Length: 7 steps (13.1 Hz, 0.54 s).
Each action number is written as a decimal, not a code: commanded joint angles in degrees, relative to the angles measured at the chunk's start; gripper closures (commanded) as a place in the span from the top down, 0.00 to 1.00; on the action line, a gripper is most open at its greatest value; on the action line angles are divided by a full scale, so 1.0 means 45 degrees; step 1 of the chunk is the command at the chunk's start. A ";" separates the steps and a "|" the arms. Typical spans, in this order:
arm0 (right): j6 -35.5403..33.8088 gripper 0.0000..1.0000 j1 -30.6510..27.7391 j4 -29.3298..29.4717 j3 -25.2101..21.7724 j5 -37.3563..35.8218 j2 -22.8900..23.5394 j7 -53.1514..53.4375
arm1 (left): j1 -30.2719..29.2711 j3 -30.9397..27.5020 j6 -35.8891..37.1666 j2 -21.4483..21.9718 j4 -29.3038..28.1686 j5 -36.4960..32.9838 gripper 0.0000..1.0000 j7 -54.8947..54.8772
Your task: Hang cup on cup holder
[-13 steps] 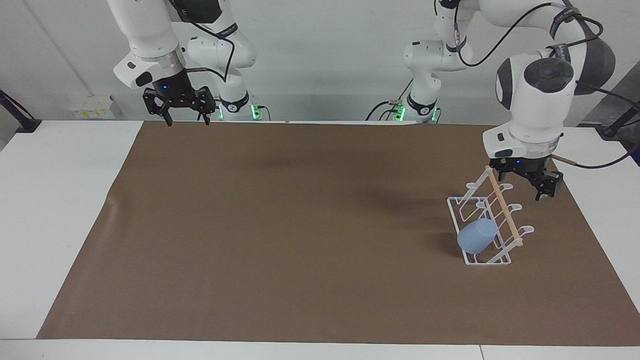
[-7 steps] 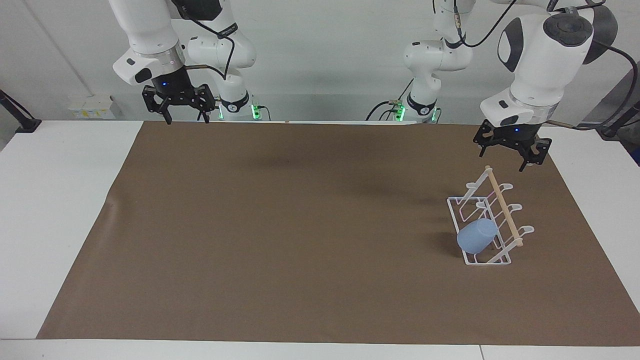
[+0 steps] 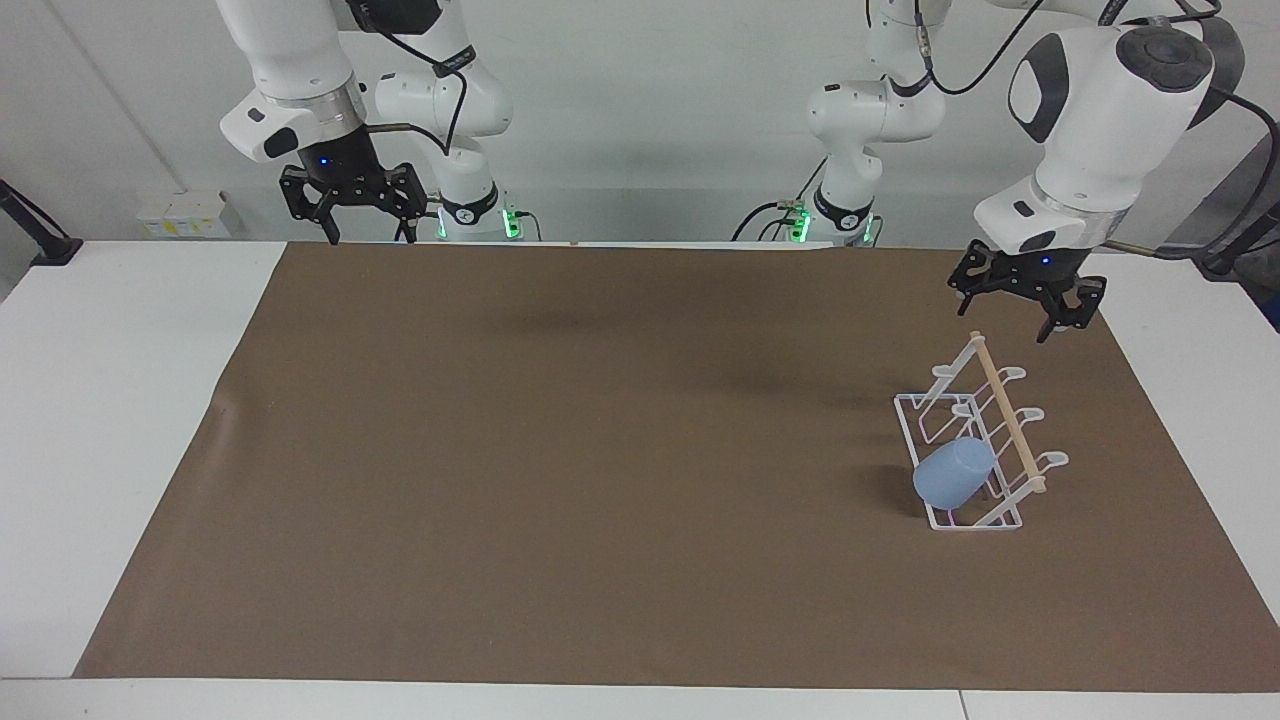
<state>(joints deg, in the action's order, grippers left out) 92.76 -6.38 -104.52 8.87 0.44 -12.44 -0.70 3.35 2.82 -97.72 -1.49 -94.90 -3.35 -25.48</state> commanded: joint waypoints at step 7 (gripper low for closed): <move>0.0071 1.00 -0.0204 -0.0056 0.0061 0.0311 -0.0147 -0.0254 | 0.1736 -0.2637 0.3139 0.0624 0.1145 0.1425 1.00 0.3065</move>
<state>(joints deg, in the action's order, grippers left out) 92.76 -6.38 -104.51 8.87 0.45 -12.44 -0.70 9.27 -6.07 -86.99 1.45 -92.31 0.98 -12.79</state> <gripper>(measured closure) 0.000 0.000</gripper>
